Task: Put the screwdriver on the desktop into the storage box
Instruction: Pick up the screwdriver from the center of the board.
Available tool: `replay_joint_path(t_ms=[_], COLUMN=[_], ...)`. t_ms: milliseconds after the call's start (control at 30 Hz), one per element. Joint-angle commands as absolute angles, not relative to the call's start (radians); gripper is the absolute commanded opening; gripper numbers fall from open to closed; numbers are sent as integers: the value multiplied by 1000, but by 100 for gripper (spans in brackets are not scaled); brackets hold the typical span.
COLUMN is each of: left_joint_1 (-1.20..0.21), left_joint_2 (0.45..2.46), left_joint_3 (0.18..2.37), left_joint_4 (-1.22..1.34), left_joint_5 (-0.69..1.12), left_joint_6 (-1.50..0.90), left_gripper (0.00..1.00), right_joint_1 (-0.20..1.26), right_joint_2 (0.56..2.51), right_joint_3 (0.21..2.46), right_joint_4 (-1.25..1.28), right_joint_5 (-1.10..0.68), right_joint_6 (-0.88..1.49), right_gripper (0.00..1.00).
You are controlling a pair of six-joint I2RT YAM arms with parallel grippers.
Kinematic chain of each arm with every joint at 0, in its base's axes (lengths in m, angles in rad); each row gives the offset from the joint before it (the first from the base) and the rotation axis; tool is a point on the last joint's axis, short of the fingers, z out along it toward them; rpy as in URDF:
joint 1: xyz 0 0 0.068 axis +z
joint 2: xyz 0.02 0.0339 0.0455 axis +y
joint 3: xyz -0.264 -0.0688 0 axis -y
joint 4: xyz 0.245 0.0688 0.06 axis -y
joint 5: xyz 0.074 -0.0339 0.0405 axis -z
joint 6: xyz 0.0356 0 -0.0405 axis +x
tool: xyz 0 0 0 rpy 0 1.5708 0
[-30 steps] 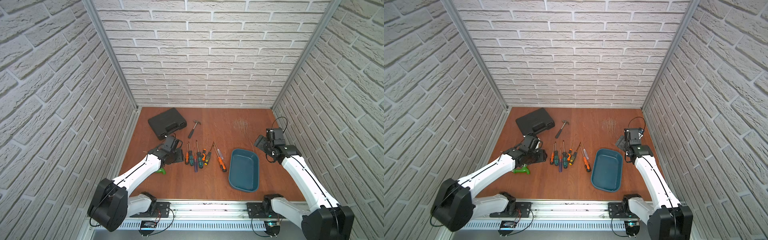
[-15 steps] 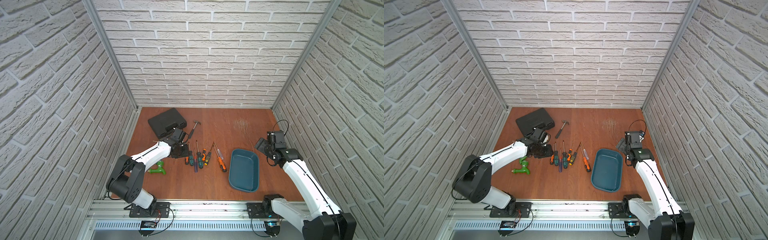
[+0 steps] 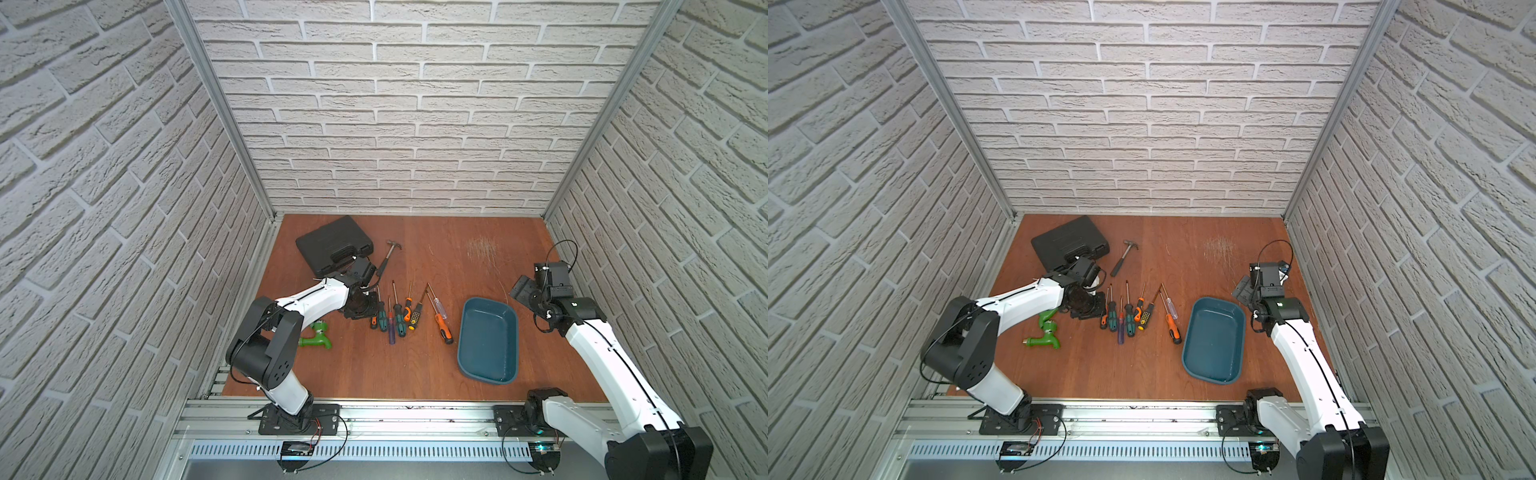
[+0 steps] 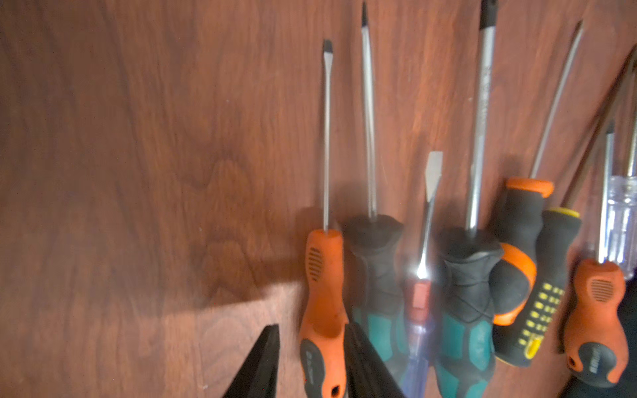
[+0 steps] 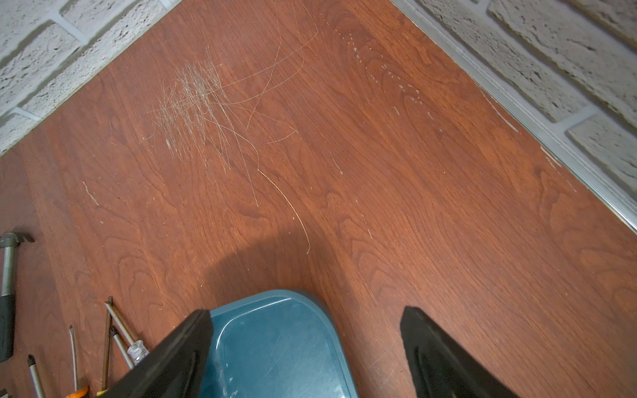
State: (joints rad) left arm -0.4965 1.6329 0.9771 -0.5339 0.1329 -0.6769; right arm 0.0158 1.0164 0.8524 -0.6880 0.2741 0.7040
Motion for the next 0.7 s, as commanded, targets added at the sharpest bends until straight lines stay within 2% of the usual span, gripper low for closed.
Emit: replay_joint_path(t_ms=[0,200,433,667], left_joint_1=[-503,-503,-505,-506], left_joint_2=[1655,1701,1742,1773], left_joint_3=[1017,1058,1089,1104], left_joint_4=[-543,-577,-612,-616], left_joint_5=[136,129,106,120], left_joint_6=[-676,-670,-670,-669], left_gripper=[37,35,28,28], right_joint_1=[20,20,19,20], right_joint_2=[1018,1014,1006,1010], right_joint_3=[842,835,826,830], right_joint_4=[-670,-675,-674,-663], right_joint_5=[290,292,294,281], right_joint_6=[716,716,720,734], right_gripper=[91,91,91,91])
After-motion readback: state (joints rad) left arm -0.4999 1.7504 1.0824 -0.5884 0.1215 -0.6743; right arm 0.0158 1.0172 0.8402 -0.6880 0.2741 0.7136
